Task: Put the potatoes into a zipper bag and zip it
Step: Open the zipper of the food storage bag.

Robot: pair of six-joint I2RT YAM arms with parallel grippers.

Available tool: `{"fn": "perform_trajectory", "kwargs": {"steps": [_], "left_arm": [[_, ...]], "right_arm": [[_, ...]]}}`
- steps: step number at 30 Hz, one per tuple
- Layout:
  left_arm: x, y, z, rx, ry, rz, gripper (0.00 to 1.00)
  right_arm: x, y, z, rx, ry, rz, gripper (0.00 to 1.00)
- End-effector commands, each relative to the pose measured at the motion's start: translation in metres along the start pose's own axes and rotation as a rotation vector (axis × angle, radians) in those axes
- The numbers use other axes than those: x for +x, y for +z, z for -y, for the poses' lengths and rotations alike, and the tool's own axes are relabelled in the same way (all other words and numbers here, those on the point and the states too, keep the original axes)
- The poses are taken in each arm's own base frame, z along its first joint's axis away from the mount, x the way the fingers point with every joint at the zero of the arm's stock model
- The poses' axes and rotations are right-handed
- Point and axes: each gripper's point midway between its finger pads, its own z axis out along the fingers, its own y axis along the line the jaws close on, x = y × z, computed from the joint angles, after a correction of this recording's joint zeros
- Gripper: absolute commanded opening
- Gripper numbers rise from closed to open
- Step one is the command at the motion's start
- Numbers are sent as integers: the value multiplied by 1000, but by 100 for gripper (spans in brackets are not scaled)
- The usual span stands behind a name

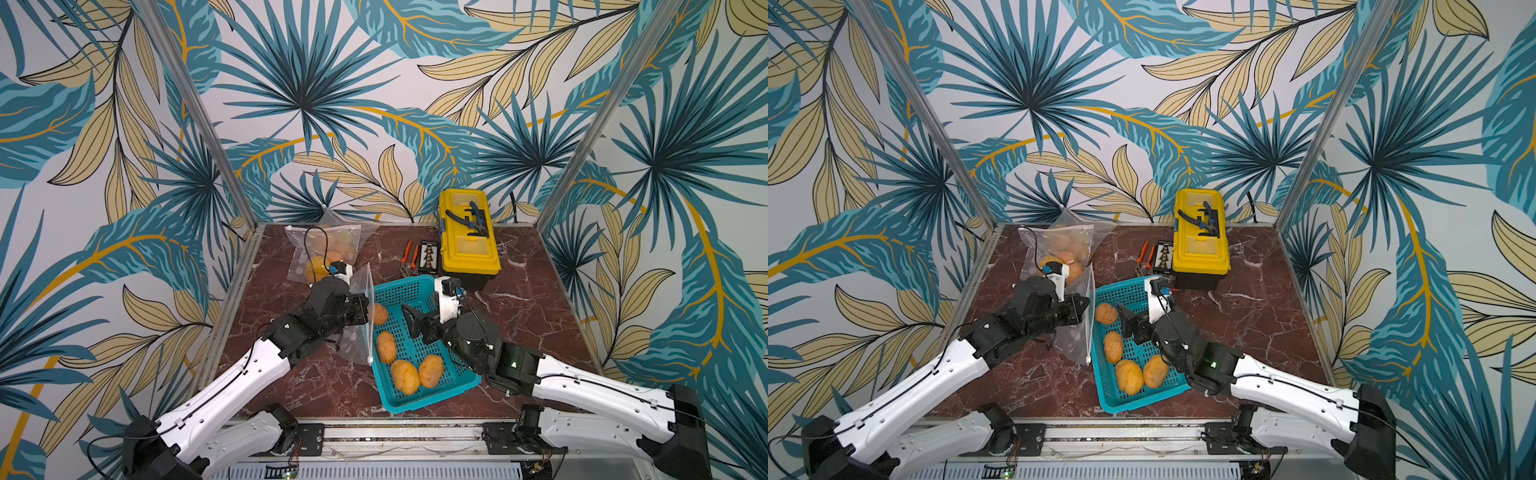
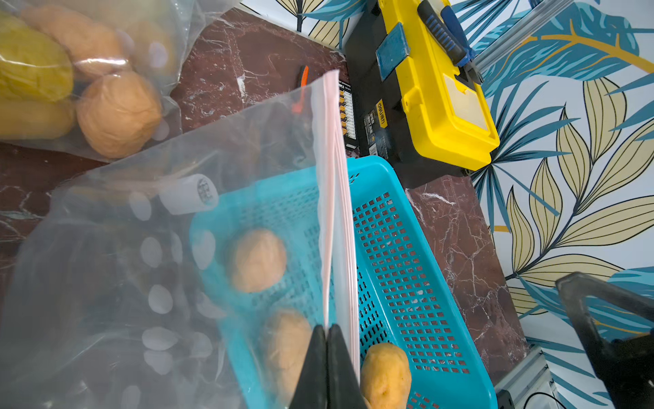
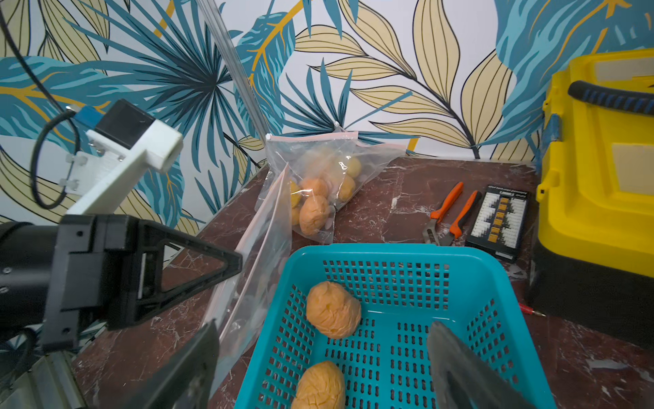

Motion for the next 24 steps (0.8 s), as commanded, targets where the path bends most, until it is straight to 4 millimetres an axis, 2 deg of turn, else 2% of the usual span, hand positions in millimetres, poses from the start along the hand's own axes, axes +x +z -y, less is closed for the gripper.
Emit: {"fn": "perform_trajectory", "kwargs": {"steps": [1, 6, 9, 15, 24], "left_arm": [[0, 3, 6, 33, 11, 2, 0], [1, 7, 5, 27, 8, -8, 0], [1, 7, 5, 26, 4, -7, 0], [0, 6, 4, 23, 1, 0, 0], [1, 4, 6, 37, 0, -6, 0]], "right_arm": [[3, 7, -16, -61, 30, -37, 90], [14, 27, -28, -72, 29, -84, 88], [25, 46, -24, -1, 24, -111, 81], [48, 77, -37, 0, 1, -186, 75], [62, 98, -30, 64, -7, -223, 63]]}}
